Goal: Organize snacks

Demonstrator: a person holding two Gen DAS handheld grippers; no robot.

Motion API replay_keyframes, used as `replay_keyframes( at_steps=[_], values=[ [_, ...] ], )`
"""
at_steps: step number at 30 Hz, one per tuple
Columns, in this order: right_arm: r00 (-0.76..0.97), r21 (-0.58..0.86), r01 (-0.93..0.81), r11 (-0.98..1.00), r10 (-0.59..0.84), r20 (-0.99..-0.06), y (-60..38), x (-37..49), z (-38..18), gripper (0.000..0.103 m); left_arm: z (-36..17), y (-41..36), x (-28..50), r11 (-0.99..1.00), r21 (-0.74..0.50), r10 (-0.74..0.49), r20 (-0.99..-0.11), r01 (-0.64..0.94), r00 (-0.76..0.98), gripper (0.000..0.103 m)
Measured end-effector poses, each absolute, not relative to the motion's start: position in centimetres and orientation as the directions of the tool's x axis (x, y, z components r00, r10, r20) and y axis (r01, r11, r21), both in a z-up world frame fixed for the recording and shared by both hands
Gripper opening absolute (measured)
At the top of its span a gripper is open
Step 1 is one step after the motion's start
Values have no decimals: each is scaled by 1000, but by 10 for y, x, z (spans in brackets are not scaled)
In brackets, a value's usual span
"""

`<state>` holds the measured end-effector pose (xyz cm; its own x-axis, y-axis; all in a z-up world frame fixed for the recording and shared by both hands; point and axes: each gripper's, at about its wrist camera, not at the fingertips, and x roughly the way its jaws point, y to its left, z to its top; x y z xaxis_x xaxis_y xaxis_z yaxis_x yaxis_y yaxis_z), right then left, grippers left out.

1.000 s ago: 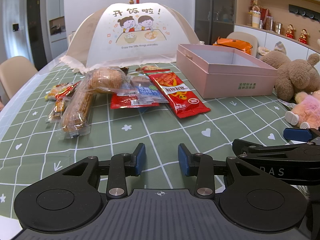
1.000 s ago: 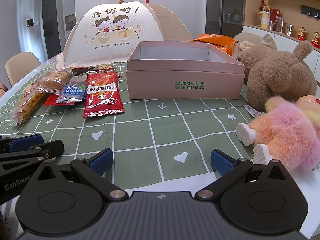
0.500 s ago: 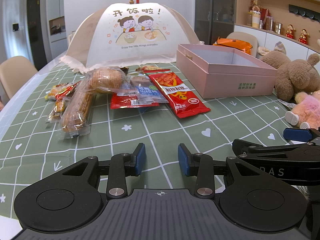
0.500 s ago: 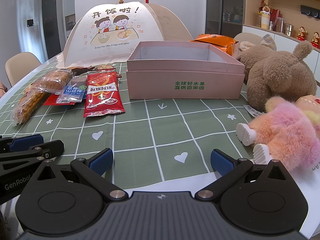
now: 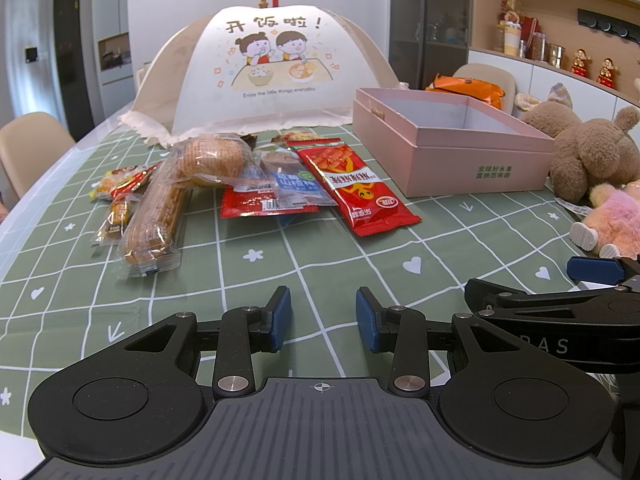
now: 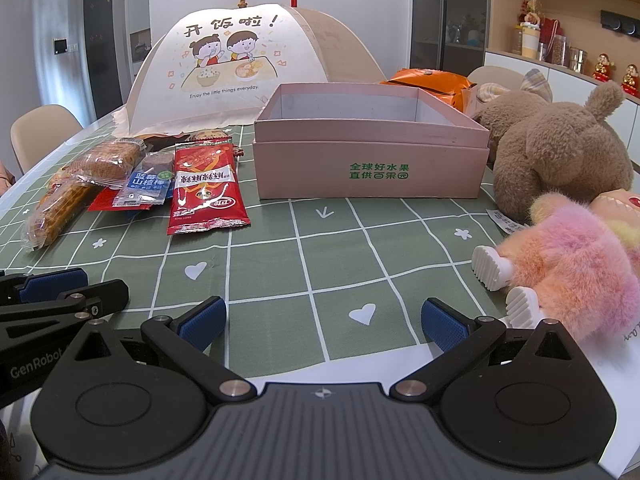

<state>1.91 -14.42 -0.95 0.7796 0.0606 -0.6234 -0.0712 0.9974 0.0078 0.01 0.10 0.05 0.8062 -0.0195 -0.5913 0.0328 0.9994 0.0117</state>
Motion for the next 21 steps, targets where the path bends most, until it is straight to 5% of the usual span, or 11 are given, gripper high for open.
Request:
replay_keyframes(
  at_steps=[21],
  values=[
    [789,6,-64,998,54,-612,-142,16,-11,103,0,2,0,999,12,-20,-591,33,806,42]
  ],
)
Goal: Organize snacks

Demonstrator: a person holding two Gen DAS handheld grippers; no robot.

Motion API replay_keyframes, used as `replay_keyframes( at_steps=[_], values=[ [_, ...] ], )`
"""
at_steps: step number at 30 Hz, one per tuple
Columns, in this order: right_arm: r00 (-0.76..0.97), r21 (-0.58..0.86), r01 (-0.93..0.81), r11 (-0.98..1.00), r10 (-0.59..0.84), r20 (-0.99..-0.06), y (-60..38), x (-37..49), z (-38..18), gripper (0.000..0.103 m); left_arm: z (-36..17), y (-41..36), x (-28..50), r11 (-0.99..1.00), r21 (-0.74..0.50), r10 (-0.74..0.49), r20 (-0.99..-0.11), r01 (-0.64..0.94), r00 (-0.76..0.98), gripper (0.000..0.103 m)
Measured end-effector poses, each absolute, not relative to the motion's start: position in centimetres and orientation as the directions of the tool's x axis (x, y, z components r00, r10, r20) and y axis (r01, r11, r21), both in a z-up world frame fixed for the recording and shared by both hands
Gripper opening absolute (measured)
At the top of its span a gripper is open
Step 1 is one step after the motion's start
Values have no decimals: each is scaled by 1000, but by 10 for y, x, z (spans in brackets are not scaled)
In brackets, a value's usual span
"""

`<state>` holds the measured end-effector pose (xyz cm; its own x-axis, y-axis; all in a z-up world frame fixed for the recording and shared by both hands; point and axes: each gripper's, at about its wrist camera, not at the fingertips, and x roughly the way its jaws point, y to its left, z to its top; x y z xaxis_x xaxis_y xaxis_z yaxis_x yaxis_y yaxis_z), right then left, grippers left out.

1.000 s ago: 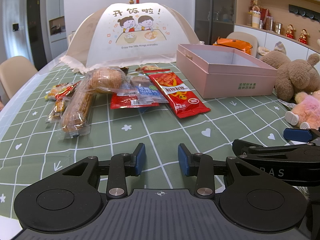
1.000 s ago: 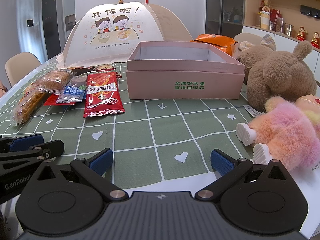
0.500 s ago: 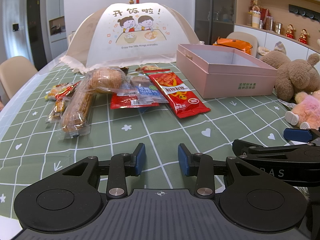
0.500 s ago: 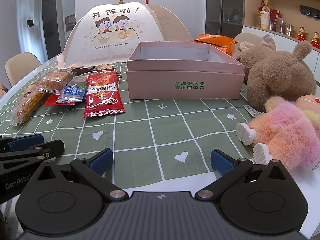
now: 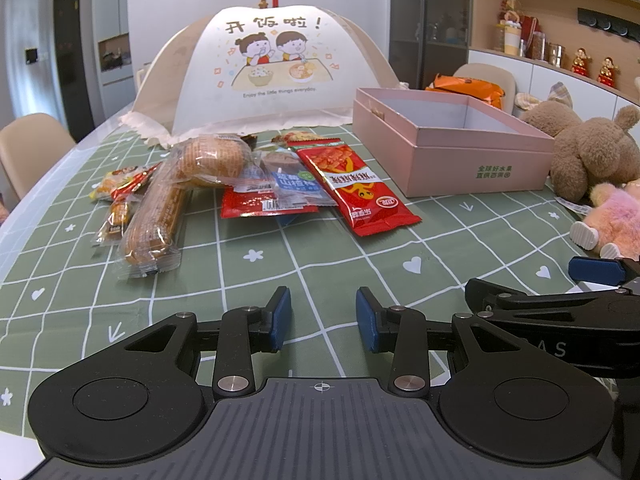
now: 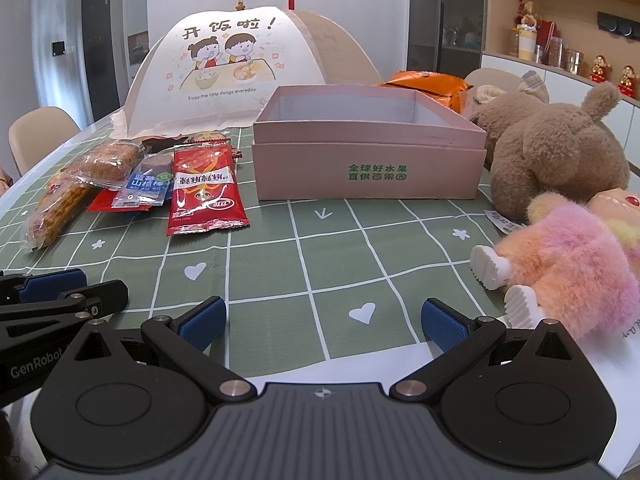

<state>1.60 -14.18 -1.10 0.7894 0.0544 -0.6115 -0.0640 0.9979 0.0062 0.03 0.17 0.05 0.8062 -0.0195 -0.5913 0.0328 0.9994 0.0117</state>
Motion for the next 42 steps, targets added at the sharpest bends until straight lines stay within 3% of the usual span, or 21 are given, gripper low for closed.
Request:
replay_keyframes(
  at_steps=[3,6,9,12,17,20,21,23,27,31,35,40,42],
  values=[
    [781,46,-100,994,107,-615,-146,18,-9,103,3,8,1,998,-42,-53,-599,36,799,41],
    [762,114,-168,979,202,-615,-153,23,-3,103,19,20,10,991,-124,-116,-678,42,726,41],
    [725,130,-162,978,207,-657,-155,34,0,103,42,43,21,974,-227,-161,-731,-14,663,40],
    [609,118,-153,981,187,-771,-151,51,12,103,66,63,33,955,-296,-230,-758,-7,611,39],
    [494,6,-113,994,62,-867,-132,65,13,103,99,107,42,948,-317,-239,-745,-16,623,39],
    [378,12,-153,988,70,-923,-124,76,17,103,94,134,46,960,-279,-205,-756,-23,621,39],
    [339,14,-173,985,73,-938,-121,80,20,99,89,144,47,963,-268,-195,-766,-28,612,39],
    [330,23,-178,984,82,-940,-111,81,38,73,79,164,42,963,-269,-207,-776,-16,596,39],
    [404,156,-326,932,287,-869,-64,86,92,74,57,189,15,958,-288,-235,-791,-5,565,39],
    [528,87,-501,861,384,-757,22,110,107,77,40,213,-9,935,-340,-221,-773,-95,595,39],
    [477,125,-569,813,450,-755,104,145,67,41,35,230,-21,921,-367,-220,-770,-133,598,39],
    [485,32,-570,821,367,-794,157,163,33,41,41,240,-23,920,-377,-240,-761,-110,602,39],
    [453,24,-577,817,344,-822,164,157,27,26,44,244,-20,916,-384,-240,-756,-116,609,39]
  ],
)
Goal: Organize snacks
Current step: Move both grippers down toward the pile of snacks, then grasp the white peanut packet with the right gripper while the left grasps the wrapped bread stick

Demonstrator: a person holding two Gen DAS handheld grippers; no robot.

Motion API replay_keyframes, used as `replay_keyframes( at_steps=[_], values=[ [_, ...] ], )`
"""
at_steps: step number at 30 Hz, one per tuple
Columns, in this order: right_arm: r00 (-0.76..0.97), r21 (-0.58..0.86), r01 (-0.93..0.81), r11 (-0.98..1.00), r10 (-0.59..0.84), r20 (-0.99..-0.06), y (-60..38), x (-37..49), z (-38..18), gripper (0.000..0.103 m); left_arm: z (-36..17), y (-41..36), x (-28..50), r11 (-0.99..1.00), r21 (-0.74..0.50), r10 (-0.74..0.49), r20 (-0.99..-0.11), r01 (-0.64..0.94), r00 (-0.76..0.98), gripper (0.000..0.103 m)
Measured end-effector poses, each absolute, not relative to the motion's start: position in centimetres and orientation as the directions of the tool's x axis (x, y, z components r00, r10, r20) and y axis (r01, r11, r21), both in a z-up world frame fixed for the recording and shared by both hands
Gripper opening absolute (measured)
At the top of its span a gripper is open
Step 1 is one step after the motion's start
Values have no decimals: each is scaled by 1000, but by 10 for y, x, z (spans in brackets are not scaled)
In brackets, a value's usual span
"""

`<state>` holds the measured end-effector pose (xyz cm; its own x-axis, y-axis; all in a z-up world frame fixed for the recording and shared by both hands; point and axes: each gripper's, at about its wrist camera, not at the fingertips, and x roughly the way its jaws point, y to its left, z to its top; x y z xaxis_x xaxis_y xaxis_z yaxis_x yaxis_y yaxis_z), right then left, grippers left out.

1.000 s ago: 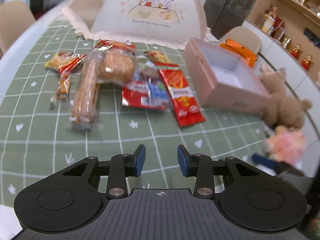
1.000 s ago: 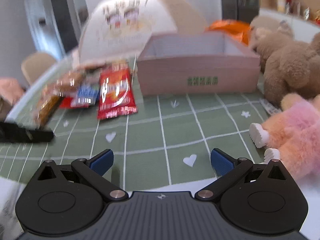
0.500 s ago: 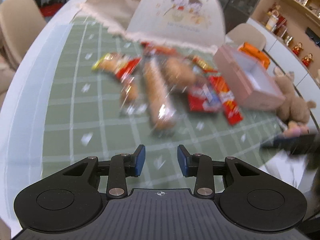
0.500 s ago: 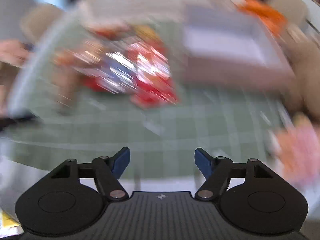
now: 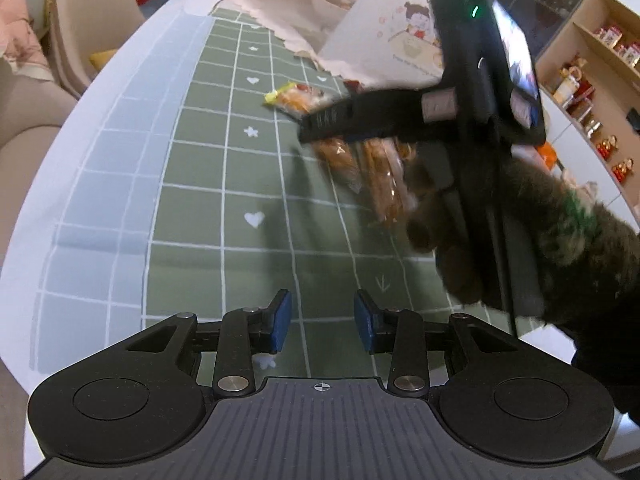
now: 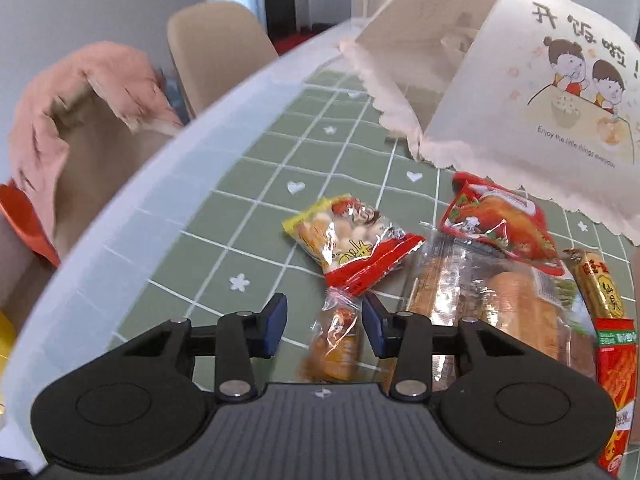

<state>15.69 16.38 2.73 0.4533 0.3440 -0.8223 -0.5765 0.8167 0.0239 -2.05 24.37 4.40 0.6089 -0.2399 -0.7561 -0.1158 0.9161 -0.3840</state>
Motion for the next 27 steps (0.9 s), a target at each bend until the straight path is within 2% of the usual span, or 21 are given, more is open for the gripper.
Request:
replay_keyframes(
  at_steps=[8,13,18,22,23,25,27],
  values=[
    [368,93,-514,853,316,-875,66,82,38,23,48,246,1,888,-446,-288,-731,-114,619,39],
    [466,76,-442,894,301,-832,-16,48,53,23,52,214,26,885,-450,-286,-727,-119,624,39],
    [553,61,-354,933,261,-791,-75,40,49,20,49,180,61,813,-520,-260,-728,-263,635,39],
    [569,82,-307,948,252,-783,-107,35,49,20,41,157,98,819,-438,-138,-777,-370,614,39],
    [579,68,-305,950,241,-779,-113,34,50,20,39,153,106,833,-404,-108,-789,-377,605,42],
    [597,35,-296,954,214,-773,-123,32,51,20,36,147,116,863,-345,-68,-803,-369,593,45],
    [597,33,-275,961,198,-777,-135,34,48,27,33,139,120,900,-305,-71,-807,-311,586,48]
  ],
)
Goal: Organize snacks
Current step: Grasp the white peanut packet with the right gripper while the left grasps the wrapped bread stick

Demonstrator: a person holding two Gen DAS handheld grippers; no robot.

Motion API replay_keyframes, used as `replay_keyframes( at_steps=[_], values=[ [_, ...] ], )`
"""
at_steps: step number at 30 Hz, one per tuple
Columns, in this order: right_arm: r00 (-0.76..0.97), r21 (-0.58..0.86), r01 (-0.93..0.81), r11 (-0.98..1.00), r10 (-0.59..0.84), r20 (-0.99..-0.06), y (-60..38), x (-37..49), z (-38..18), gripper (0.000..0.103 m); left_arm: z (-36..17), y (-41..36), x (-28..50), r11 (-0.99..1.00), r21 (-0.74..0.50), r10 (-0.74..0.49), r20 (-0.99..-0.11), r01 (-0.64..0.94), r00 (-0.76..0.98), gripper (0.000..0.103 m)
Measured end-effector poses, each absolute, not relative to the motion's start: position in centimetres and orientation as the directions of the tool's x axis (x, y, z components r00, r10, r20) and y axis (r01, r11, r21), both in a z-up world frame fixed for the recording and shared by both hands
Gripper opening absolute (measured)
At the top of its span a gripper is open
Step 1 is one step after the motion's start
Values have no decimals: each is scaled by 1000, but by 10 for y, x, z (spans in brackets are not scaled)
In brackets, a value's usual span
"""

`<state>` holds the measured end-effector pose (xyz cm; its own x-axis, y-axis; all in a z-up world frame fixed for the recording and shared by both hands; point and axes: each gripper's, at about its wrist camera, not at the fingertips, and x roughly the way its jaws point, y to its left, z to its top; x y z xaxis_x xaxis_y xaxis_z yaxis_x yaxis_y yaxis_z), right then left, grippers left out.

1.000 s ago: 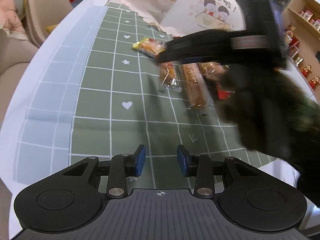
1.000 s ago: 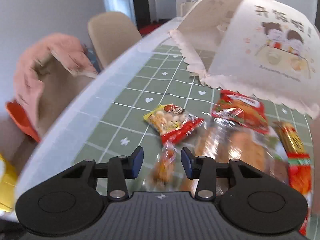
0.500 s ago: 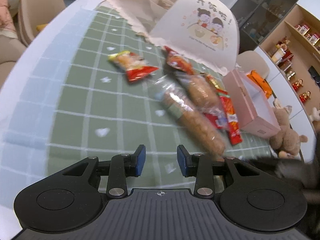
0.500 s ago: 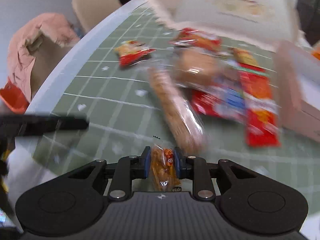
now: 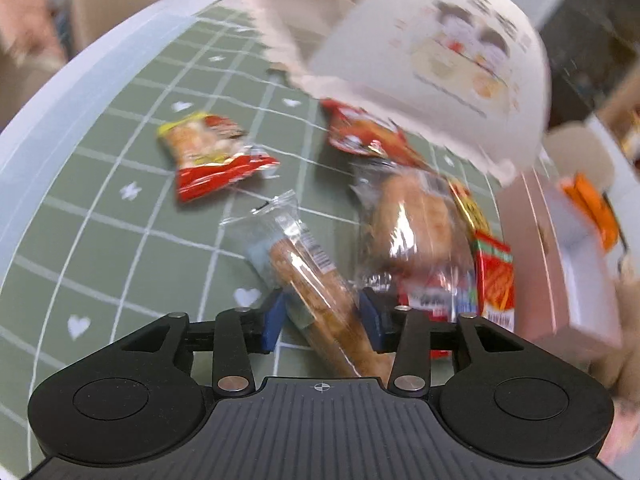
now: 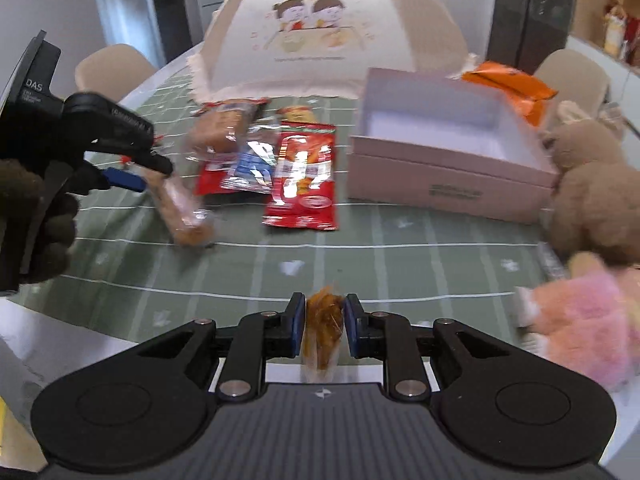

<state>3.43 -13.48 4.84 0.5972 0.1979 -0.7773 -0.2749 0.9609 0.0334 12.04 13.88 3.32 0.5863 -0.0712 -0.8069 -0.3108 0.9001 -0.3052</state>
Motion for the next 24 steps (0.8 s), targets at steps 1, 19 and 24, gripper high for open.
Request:
replay_keyframes(
  at_steps=[1,19,24],
  values=[
    [590,44,-266,963,198,-783,-140,36,47,36,33,136,121,913,-294,-81,-809,-283,582,50],
    [434,153,-644,750,523,-734,58,162,109,75,41,200,0,902,-361,-139,-764,-238,630,45],
    [396,115,-676,728,490,-777,151,222,65,75,36,230,-19,849,-438,-168,-754,-295,635,44]
  ],
)
